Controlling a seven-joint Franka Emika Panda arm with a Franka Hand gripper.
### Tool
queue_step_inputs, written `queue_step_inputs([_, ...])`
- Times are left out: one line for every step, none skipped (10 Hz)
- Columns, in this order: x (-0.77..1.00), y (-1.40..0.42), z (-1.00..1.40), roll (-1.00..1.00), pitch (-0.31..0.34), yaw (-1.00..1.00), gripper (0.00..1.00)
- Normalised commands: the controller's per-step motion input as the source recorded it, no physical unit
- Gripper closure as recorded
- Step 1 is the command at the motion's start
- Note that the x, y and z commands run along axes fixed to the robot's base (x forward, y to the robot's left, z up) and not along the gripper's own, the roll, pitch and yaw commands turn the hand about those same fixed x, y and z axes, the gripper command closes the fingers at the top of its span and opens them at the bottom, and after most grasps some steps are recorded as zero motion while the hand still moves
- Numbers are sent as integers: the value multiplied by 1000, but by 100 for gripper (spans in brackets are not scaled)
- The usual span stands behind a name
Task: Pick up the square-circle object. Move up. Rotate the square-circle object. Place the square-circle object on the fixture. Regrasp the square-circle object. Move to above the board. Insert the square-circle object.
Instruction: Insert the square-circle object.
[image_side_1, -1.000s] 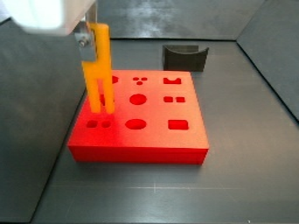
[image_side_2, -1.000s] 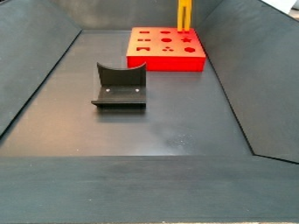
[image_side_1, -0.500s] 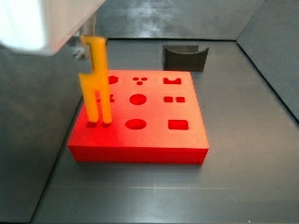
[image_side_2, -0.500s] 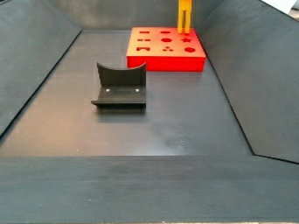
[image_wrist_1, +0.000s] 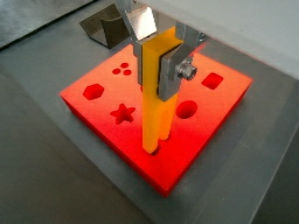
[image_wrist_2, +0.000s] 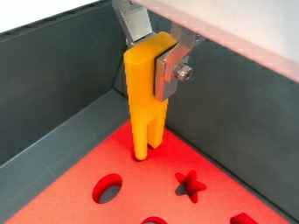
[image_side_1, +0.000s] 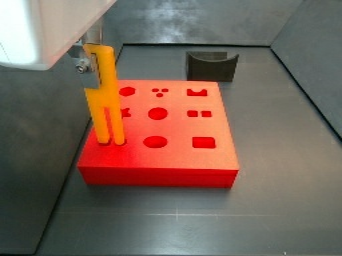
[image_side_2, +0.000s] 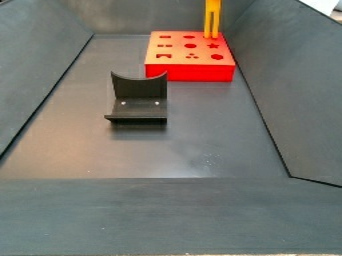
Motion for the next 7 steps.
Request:
queue_step_inputs([-34, 0, -274, -83, -483, 0, 100])
queue_step_inputs([-31, 0, -311, -57, -466, 0, 100])
queue_step_inputs([-57, -29, -500, 10, -376, 0, 100])
queue_step_inputs([-86, -146, -580, 146, -286, 0, 100])
queue_step_inputs([-14, -209, -534, 230, -147, 0, 100])
queue_step_inputs([0, -246, -500, 340, 0, 0, 100])
queue_step_inputs([0, -251, -540, 403, 0, 0, 100])
